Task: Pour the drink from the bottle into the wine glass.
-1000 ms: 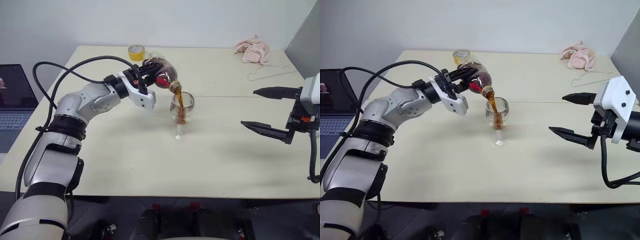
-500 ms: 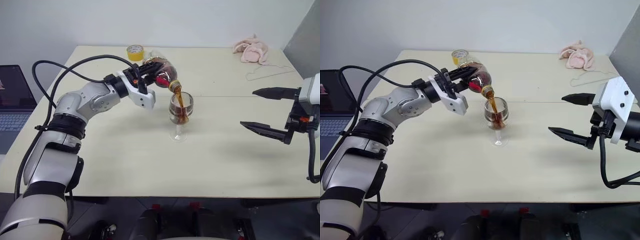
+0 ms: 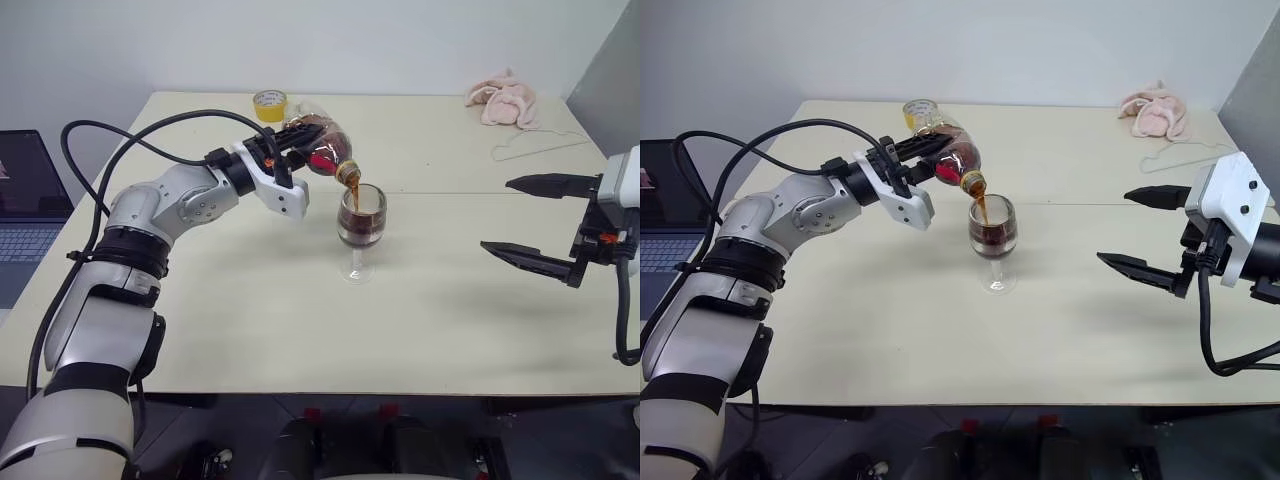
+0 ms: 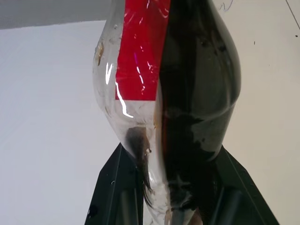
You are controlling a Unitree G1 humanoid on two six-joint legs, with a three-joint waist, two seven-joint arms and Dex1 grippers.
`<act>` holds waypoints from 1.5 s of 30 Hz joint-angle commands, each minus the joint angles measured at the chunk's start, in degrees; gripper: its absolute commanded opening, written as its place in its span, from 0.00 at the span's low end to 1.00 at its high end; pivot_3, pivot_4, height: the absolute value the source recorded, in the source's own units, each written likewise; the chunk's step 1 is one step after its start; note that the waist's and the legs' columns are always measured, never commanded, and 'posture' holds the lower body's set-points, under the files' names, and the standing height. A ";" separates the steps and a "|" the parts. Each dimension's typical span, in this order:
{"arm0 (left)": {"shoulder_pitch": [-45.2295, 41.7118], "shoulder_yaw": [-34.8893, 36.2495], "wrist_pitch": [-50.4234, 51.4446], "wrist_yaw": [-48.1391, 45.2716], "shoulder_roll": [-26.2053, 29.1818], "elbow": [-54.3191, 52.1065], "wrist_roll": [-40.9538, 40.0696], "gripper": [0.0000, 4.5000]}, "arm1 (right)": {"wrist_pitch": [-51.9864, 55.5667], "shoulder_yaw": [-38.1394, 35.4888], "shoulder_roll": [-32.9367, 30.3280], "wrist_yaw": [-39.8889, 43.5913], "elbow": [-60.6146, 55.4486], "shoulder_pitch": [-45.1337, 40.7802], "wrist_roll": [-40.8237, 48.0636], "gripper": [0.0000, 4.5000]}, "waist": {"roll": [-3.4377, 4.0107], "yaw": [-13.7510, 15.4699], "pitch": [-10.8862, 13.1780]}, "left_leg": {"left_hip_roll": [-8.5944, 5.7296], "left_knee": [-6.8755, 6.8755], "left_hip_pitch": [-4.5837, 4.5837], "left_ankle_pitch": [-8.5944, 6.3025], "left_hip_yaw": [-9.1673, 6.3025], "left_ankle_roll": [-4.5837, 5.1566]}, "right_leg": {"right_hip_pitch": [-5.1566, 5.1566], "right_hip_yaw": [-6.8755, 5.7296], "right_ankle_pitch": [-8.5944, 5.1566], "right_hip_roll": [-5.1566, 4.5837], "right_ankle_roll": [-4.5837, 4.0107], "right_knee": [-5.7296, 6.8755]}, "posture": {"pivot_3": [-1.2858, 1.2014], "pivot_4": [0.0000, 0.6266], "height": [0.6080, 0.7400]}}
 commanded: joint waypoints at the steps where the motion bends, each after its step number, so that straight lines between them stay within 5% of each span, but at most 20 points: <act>1: -2.34 0.55 -0.17 1.09 0.95 -0.81 -0.46 0.24 | -1.29 -0.59 -0.01 -0.35 -0.58 -0.39 -0.15 1.00 | 0.00 0.00 0.00 | 0.00 0.00 0.00 0.00 0.00 0.00 | 0.00 0.00 0.00 0.00 0.00 0.00 | 0.52 0.24 1.00; 22: -1.32 1.66 1.24 0.69 0.57 -0.80 -2.45 0.24 | -1.97 0.55 -0.10 -0.57 -0.04 -0.85 -0.23 1.00 | 0.00 -0.03 0.00 | 0.00 0.00 0.00 0.00 0.00 0.00 | 0.00 0.00 0.00 0.00 0.00 0.01 | 0.52 0.24 1.00; 37: 4.24 8.22 5.13 -14.96 -6.20 -2.05 -27.64 0.24 | -2.04 0.92 -0.27 -0.47 0.17 -0.52 -0.80 1.00 | 0.01 -0.15 -0.01 | 0.01 0.02 0.00 0.00 -0.03 0.00 | -0.01 0.00 0.00 -0.01 0.00 0.01 | 0.52 0.24 1.00; 45: 8.62 16.85 20.07 -20.80 -11.60 -7.04 -43.25 0.24 | -2.43 1.62 -0.30 0.01 0.63 -0.82 -1.05 1.00 | 0.01 -0.24 -0.01 | 0.03 0.05 0.00 0.00 -0.03 0.00 | 0.00 0.00 0.00 -0.01 0.00 0.01 | 0.52 0.24 1.00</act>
